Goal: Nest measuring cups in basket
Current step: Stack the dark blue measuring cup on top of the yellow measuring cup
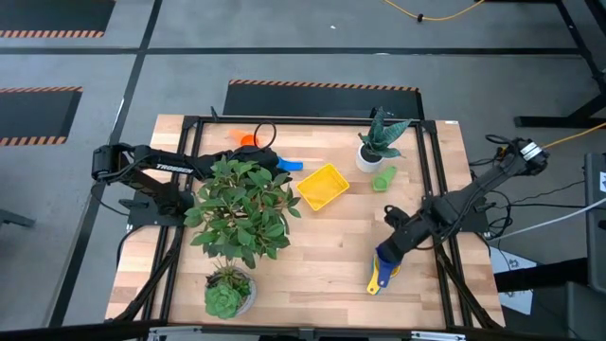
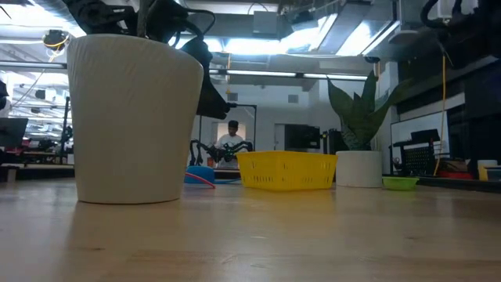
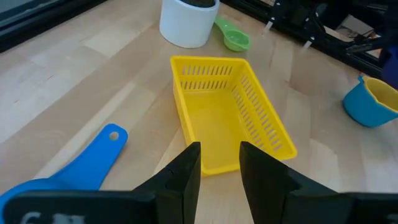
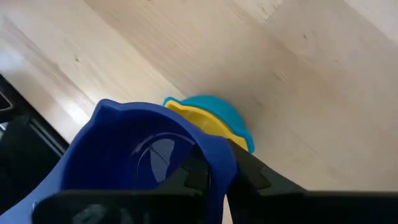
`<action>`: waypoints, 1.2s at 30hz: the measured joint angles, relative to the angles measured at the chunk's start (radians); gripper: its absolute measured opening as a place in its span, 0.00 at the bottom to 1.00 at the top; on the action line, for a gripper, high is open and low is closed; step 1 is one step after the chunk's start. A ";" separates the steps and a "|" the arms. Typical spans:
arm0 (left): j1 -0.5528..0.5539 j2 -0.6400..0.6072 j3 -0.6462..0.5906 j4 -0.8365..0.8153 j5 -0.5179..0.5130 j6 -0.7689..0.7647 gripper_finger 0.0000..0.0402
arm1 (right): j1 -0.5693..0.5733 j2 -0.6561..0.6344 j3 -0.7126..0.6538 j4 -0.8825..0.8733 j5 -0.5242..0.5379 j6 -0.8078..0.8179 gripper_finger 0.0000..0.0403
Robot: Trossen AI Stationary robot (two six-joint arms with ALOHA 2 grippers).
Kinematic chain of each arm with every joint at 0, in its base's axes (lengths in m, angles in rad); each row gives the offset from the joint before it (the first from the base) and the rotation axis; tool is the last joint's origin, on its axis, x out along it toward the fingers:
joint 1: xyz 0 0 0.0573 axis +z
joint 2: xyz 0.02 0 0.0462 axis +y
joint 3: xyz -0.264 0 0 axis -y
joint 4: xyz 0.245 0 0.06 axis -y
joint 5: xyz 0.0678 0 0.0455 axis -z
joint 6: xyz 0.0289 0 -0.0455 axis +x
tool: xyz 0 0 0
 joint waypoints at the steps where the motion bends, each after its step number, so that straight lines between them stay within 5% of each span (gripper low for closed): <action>1: 0.000 0.000 0.000 0.000 0.000 0.000 0.26 | 0.000 0.004 0.000 -0.001 0.001 -0.007 0.09; 24: 0.000 0.000 0.000 0.000 0.000 0.000 0.26 | 0.006 0.109 0.000 0.014 -0.001 -0.022 0.12; 36: 0.000 0.000 0.000 0.000 0.000 0.000 0.26 | 0.006 0.109 0.000 0.011 0.000 -0.023 0.29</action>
